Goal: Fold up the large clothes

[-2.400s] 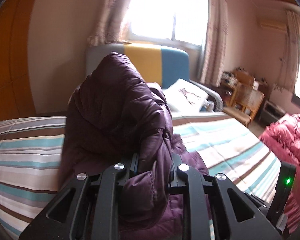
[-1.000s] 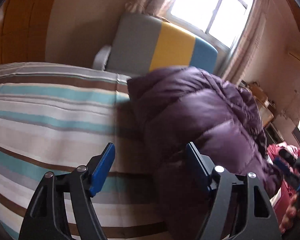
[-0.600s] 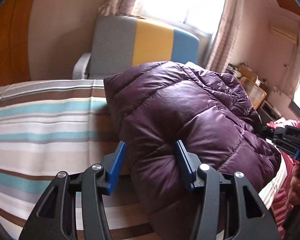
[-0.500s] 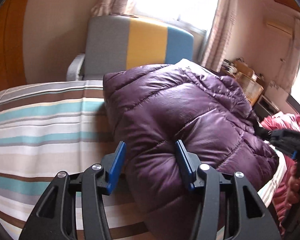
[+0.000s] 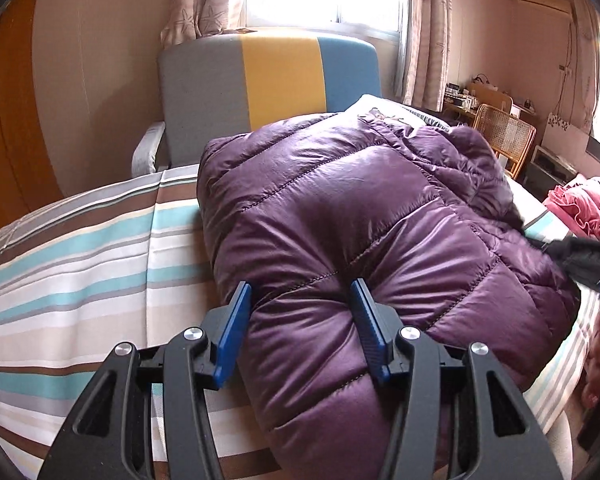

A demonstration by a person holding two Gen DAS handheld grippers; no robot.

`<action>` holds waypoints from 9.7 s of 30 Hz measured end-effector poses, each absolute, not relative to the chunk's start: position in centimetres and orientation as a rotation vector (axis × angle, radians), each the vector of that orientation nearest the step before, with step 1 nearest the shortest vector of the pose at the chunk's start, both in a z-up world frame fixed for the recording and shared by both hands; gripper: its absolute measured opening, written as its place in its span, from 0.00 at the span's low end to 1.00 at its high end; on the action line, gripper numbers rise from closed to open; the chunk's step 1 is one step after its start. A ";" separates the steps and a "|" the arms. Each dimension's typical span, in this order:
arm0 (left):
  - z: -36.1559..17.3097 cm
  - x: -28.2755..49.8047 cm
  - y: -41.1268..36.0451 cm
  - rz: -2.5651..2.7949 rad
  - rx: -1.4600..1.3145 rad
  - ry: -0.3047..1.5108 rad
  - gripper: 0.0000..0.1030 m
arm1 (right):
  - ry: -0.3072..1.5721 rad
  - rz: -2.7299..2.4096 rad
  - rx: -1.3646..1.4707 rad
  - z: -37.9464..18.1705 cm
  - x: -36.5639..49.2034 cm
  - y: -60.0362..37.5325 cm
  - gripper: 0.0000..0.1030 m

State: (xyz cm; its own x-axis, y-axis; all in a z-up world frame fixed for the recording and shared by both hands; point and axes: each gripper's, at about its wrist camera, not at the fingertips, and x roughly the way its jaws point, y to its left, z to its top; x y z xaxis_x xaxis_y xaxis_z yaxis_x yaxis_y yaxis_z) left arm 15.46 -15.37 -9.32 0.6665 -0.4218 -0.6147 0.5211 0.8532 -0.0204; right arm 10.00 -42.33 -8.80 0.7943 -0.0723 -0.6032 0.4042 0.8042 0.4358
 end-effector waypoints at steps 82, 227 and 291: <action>-12.9 18.9 -15.7 -0.528 0.174 0.799 0.88 | 0.740 -0.288 0.393 -12.5 15.7 -40.7 0.49; -9.5 20.6 10.2 -0.297 -0.037 0.713 0.75 | 0.800 0.275 0.569 -11.8 23.2 -22.1 0.32; -5.0 9.8 11.2 0.012 -0.023 0.660 0.98 | 0.607 0.013 0.063 -5.5 13.9 -15.9 0.97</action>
